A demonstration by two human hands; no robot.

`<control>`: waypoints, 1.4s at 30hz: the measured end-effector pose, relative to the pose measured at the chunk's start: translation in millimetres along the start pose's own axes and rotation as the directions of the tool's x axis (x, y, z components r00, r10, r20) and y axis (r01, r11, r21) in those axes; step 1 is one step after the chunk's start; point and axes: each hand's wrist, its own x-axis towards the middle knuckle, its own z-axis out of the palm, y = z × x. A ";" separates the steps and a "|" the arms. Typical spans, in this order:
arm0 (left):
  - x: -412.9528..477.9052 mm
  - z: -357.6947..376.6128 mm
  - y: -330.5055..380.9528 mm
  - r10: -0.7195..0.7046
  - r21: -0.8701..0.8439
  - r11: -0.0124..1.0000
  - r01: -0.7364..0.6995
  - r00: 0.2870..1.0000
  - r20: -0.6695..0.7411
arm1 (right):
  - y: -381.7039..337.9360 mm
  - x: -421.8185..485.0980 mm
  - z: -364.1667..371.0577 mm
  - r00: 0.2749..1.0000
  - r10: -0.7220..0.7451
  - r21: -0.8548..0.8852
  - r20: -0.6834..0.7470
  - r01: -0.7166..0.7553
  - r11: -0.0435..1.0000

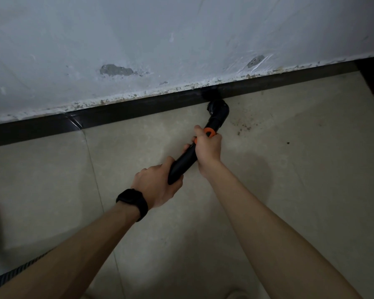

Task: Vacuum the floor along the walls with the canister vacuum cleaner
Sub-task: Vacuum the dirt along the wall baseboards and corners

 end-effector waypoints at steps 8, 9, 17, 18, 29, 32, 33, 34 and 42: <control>1.6 -2.9 -3.7 -0.027 -0.046 0.999 0.027 1.000 -0.001 | -6.1 -3.3 6.4 1.000 0.010 -0.009 0.001 -0.010 1.000; 1.6 -3.2 -3.8 -0.029 -0.052 0.998 0.029 1.000 0.001 | -5.6 -3.8 6.6 1.000 0.012 -0.011 0.004 -0.012 1.000; -16.6 1.5 -5.6 -0.035 -0.065 0.997 0.037 0.999 0.033 | 7.4 -21.1 3.1 1.000 0.029 -0.063 -0.002 -0.029 0.998; -21.6 2.7 -6.8 -0.027 -0.055 0.998 0.030 0.998 0.054 | 13.0 -25.2 0.9 0.999 0.034 -0.067 -0.017 -0.035 0.997; -66.1 32.6 11.1 0.165 0.074 0.980 -0.186 0.960 0.228 | 52.9 -72.2 -73.6 0.981 0.156 0.217 -0.118 -0.128 0.968; -62.5 39.9 24.6 0.185 0.089 0.974 -0.209 0.956 0.226 | 49.2 -68.4 -87.2 0.980 0.153 0.235 -0.128 -0.120 0.965; -60.4 41.2 27.9 0.183 0.093 0.974 -0.209 0.956 0.229 | 47.9 -65.9 -89.7 0.980 0.151 0.240 -0.132 -0.116 0.964; -58.1 41.9 30.1 0.180 0.100 0.973 -0.207 0.956 0.230 | 46.5 -64.0 -91.1 0.980 0.149 0.245 -0.130 -0.113 0.963; -46.6 41.3 35.1 0.146 0.114 0.979 -0.172 0.969 0.201 | 36.2 -51.3 -89.8 0.987 0.131 0.270 -0.092 -0.102 0.957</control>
